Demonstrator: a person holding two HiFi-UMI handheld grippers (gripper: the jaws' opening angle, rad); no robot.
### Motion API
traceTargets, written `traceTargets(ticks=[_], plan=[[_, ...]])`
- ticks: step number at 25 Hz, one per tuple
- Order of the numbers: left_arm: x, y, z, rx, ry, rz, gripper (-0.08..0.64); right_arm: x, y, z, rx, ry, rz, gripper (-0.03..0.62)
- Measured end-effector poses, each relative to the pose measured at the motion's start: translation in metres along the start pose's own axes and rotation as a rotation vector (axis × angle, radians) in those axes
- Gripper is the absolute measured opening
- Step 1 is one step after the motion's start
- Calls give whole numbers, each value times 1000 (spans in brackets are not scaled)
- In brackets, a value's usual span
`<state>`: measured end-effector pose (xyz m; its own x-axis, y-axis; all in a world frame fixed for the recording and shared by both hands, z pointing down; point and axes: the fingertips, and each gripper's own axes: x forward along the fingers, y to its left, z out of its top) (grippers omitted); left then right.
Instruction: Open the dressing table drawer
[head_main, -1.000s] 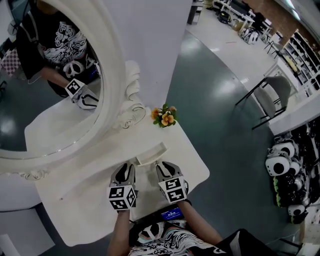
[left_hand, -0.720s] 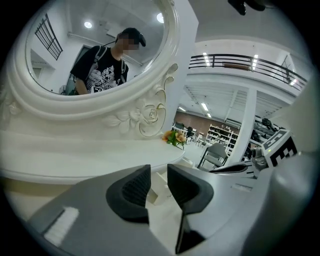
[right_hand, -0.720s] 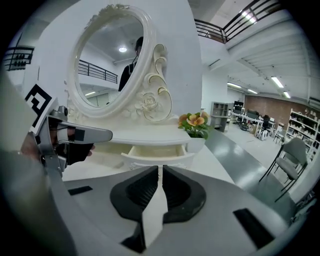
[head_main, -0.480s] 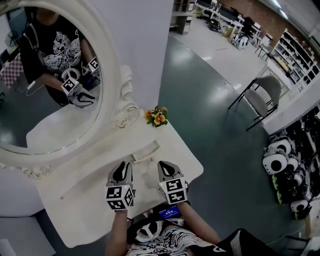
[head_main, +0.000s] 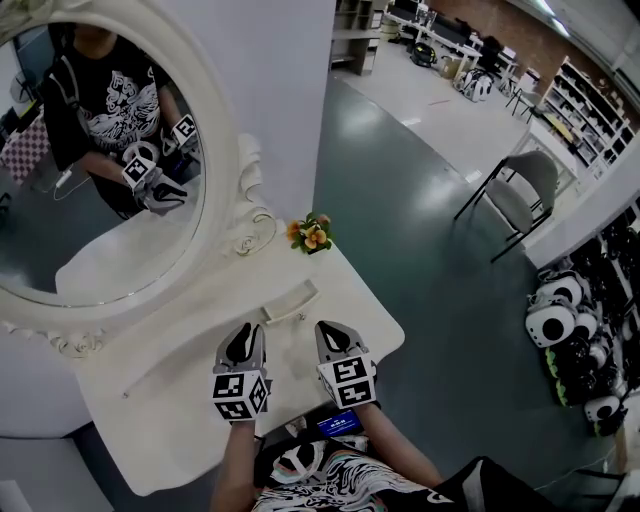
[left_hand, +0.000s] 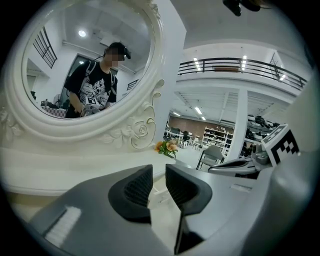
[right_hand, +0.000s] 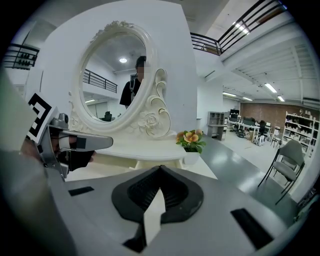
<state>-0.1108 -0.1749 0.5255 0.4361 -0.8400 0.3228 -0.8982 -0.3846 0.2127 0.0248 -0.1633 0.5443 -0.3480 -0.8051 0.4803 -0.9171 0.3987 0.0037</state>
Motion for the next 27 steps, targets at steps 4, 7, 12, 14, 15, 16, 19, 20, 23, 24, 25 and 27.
traceTargets(ticks=[4, 7, 12, 14, 15, 16, 19, 20, 23, 24, 25, 27], plan=[[1, 0, 1, -1, -1, -2, 78, 1, -1, 0, -8, 8, -2, 0], [1, 1, 1, -4, -1, 0, 77, 1, -1, 0, -8, 10, -1, 0], [1, 2, 0, -6, 4, -2, 75, 3, 0, -2, -6, 16, 4, 0], [1, 2, -2, -7, 7, -4, 75, 3, 1, -3, -6, 19, 8, 0], [2, 2, -2, -7, 9, -5, 75, 4, 1, -4, -5, 20, 9, 0], [2, 2, -4, -7, 12, -6, 75, 4, 1, -5, -3, 21, 11, 0], [5, 3, -7, -10, 15, -7, 74, 6, 1, -8, -1, 23, 11, 0], [5, 3, -7, -11, 15, -7, 74, 7, 1, -8, -5, 26, 10, 0], [7, 4, -7, -13, 18, -8, 74, 8, -1, -9, -6, 32, 8, 0], [8, 4, -7, -14, 19, -7, 74, 9, -1, -10, -5, 33, 9, 0], [8, 5, -8, -15, 21, -6, 74, 9, -1, -10, -5, 34, 10, 0], [9, 5, -8, -18, 22, -4, 74, 10, -2, -11, -4, 36, 11, 0]])
